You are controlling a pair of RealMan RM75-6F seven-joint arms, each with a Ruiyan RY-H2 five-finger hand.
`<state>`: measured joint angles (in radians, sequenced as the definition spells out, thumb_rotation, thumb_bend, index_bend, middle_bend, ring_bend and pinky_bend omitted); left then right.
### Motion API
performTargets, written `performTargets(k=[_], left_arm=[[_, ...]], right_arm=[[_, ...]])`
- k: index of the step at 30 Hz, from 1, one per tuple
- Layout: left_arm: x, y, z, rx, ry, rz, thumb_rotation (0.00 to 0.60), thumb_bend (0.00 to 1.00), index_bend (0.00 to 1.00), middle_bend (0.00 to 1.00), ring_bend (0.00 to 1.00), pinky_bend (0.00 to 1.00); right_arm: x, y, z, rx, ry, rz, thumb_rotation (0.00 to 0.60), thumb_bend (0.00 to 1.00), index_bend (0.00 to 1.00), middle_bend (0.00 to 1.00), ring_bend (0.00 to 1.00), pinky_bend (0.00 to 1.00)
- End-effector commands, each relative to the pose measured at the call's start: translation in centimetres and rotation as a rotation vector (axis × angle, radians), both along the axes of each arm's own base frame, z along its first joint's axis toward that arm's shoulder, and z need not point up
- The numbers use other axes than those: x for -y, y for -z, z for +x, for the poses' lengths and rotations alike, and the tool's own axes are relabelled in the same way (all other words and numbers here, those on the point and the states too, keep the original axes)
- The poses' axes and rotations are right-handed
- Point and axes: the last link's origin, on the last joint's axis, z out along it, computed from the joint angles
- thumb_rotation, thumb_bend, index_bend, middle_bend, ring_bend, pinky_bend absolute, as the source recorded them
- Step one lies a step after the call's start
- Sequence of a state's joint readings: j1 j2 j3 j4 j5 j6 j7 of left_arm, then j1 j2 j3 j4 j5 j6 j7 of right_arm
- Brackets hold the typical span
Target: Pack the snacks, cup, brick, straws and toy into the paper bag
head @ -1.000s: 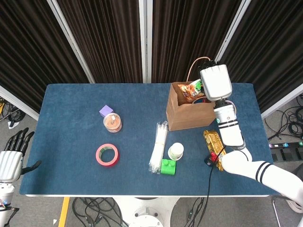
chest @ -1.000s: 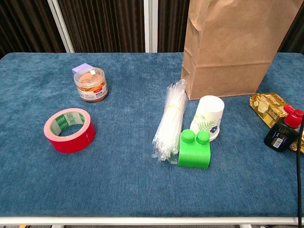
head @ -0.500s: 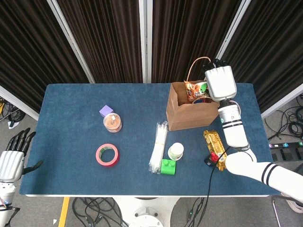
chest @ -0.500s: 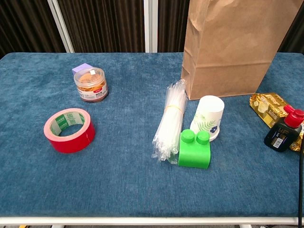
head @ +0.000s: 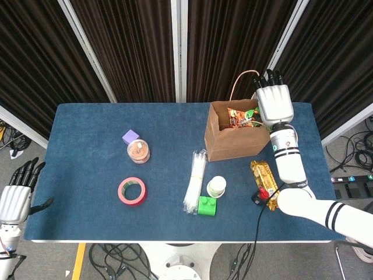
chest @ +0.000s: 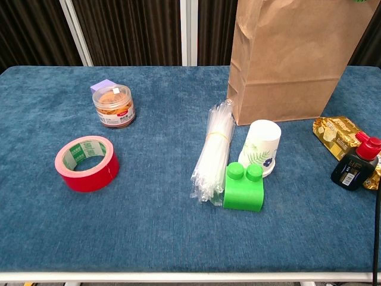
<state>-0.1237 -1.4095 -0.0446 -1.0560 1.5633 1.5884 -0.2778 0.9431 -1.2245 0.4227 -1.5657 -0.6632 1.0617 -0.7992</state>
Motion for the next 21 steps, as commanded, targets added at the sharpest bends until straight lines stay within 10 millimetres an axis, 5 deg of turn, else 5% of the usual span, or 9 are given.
performTargets(k=[1, 14, 21], left_arm=[[-0.1, 0.0, 0.1, 0.001, 0.001, 0.002, 0.6, 0.18, 0.11, 0.11, 0.01, 0.14], [-0.3, 0.2, 0.2, -0.002, 0.0, -0.003, 0.6, 0.18, 0.11, 0.11, 0.01, 0.14], [-0.6, 0.3, 0.6, -0.003, 0.01, -0.003, 0.6, 0.18, 0.11, 0.11, 0.01, 0.14]], right_arm=[[0.1, -0.1, 0.2, 0.069, 0.032, 0.006, 0.6, 0.0, 0.15, 0.19, 0.05, 0.09], [-0.3, -0.7, 0.8, 0.162, 0.028, 0.006, 0.6, 0.0, 0.13, 0.19, 0.05, 0.09], [-1.5, -3.1, 2.5, 0.217, -0.072, -0.05, 0.6, 0.0, 0.13, 0.2, 0.05, 0.09]])
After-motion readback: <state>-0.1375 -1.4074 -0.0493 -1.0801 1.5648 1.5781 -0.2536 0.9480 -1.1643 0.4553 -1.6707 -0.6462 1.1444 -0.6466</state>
